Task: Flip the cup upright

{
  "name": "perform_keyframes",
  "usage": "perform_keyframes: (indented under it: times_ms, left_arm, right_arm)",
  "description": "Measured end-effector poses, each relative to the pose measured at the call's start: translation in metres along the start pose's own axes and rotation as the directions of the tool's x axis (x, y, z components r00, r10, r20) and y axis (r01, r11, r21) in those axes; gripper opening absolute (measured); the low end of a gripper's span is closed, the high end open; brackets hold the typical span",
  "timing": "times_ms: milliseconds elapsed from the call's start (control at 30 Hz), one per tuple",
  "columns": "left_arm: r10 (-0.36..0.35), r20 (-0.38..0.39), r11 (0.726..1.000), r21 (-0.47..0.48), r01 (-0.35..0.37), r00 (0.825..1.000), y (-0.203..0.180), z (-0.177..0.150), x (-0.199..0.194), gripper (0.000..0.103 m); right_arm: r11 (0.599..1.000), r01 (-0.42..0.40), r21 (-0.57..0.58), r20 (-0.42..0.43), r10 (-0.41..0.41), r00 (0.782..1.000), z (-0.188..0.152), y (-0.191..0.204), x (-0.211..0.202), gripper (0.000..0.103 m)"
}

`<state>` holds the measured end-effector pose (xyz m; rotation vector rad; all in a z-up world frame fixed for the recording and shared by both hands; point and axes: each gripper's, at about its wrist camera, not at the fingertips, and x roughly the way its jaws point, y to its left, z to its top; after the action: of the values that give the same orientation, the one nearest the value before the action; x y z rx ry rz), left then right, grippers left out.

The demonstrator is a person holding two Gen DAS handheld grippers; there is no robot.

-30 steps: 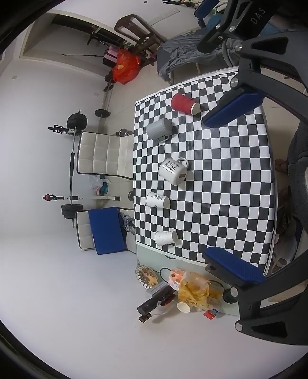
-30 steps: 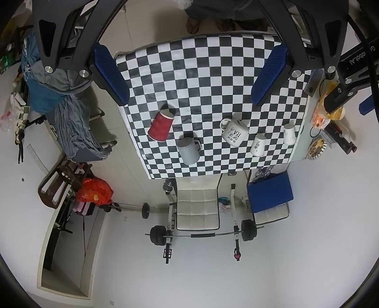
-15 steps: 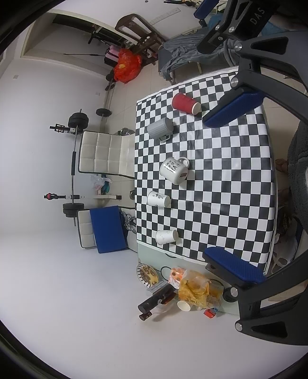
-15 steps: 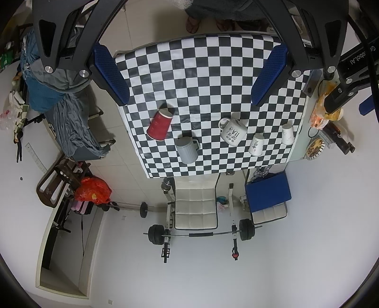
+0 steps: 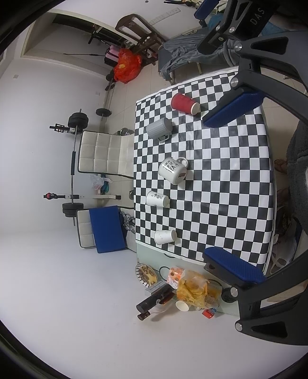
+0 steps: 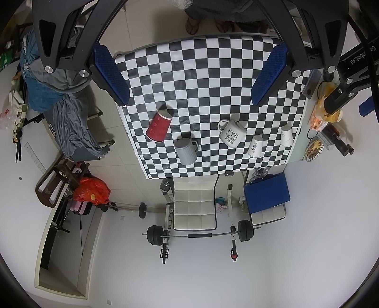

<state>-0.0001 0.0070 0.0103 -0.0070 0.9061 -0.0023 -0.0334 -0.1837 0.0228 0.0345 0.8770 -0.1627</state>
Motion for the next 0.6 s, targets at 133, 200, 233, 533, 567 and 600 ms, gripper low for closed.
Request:
perform_keyframes:
  times_ms: [133, 200, 233, 533, 567, 600]
  left_arm:
    - [0.000, 0.003, 1.000, 0.000, 0.000, 1.000, 0.0005, 0.0010, -0.0016, 0.103]
    - [0.001, 0.006, 1.000, -0.001, -0.001, 1.000, 0.0009, 0.0005, -0.0013, 0.103]
    - [0.004, 0.011, 1.000, -0.007, -0.004, 1.000, 0.0022, -0.0076, -0.0014, 0.103]
    - [0.007, 0.014, 1.000, -0.009, -0.007, 1.000, 0.0021, -0.0088, -0.0029, 0.103]
    - [0.009, 0.016, 1.000, -0.007, -0.009, 1.000, 0.0017, -0.0089, -0.0028, 0.103]
    - [0.011, 0.017, 1.000, -0.006, -0.011, 1.000, 0.0019, -0.0088, -0.0029, 0.103]
  right_arm:
    - [1.000, -0.001, 0.000, 0.002, 0.001, 1.000, -0.0003, 0.0002, 0.0002, 0.103]
    - [1.000, -0.004, 0.001, 0.002, 0.004, 1.000, -0.0001, -0.0007, 0.0005, 0.103]
    - [1.000, -0.003, 0.000, 0.003, 0.003, 1.000, 0.0012, 0.0055, -0.0012, 0.103]
    - [1.000, -0.006, 0.001, 0.003, 0.006, 1.000, 0.0007, 0.0041, -0.0027, 0.103]
    - [1.000, -0.005, 0.001, 0.004, 0.005, 1.000, 0.0005, 0.0043, -0.0026, 0.103]
    - [1.000, -0.004, 0.001, 0.005, 0.004, 1.000, 0.0011, 0.0035, -0.0019, 0.103]
